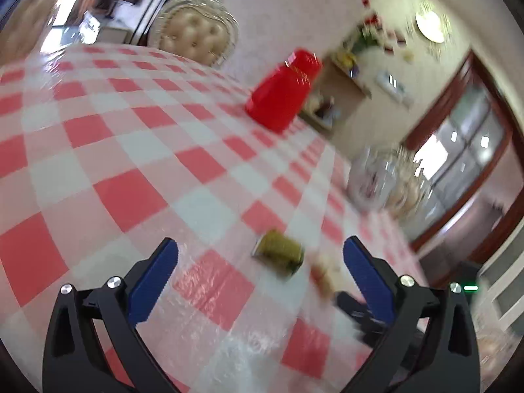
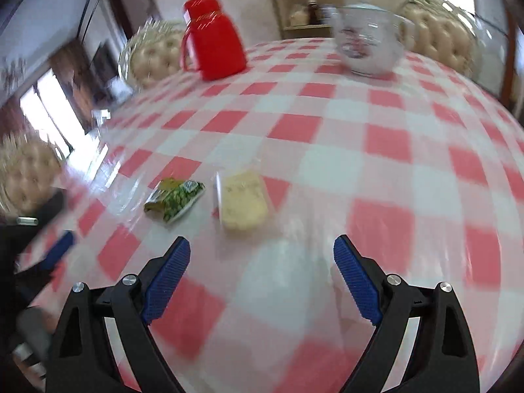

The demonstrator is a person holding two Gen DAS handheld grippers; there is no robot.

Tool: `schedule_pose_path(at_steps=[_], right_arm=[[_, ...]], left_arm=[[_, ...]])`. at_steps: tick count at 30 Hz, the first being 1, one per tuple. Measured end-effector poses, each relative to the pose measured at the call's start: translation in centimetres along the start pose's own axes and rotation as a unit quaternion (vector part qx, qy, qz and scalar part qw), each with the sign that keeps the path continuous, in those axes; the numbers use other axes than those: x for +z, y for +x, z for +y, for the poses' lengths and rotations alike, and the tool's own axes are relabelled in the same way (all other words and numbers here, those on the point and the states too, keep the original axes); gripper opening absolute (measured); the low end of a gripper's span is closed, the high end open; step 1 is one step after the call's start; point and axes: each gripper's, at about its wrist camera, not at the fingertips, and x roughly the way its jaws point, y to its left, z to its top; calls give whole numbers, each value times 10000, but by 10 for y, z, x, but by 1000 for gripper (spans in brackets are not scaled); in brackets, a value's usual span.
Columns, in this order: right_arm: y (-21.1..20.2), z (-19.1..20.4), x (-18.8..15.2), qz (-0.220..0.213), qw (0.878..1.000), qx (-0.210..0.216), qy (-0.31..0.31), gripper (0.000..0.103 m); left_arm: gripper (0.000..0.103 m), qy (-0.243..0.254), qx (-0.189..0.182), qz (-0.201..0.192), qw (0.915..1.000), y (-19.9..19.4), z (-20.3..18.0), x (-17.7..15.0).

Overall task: Organize snacks
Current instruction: 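Grasp the green-and-yellow packet with the left gripper while the right gripper grasps the round biscuit packet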

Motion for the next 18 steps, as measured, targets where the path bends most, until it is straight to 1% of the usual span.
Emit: schedule_pose_path(at_steps=[1,2,4,5,7,9,12,16,18], right_arm=[[8,4,7,56,9999,-3,-88,82],[15,6,13,116,9998,-31,-141,77],[29,9,21,306,9991,-160,-237,71],[34,12,24,347,9985,-245,-343,71],[38,18,24,363,9964,-436,-637,66],[31,21,18,272,9962,-289,-770,36],[12,23,0,272,9933,-443,-1032,36],[-20,8,-23,123,9969,-320,-708,36],[-35,3,-34,36,9980,-276,-559,36]], left_arm=[[101,-111,-1,-102,9999,-3,4,3],[101,-171,-4,-139,9998,-4,6,5],[101,-345,-34,-201,9992,-8,12,9],[101,-386,-35,-188,9991,-7,13,10],[101,-414,-10,-111,9991,-3,16,12],[101,-457,13,-23,9990,0,19,12],[101,-303,56,82,9995,3,17,10],[101,-96,49,139,9998,5,12,9],[101,54,18,314,9995,11,8,6]])
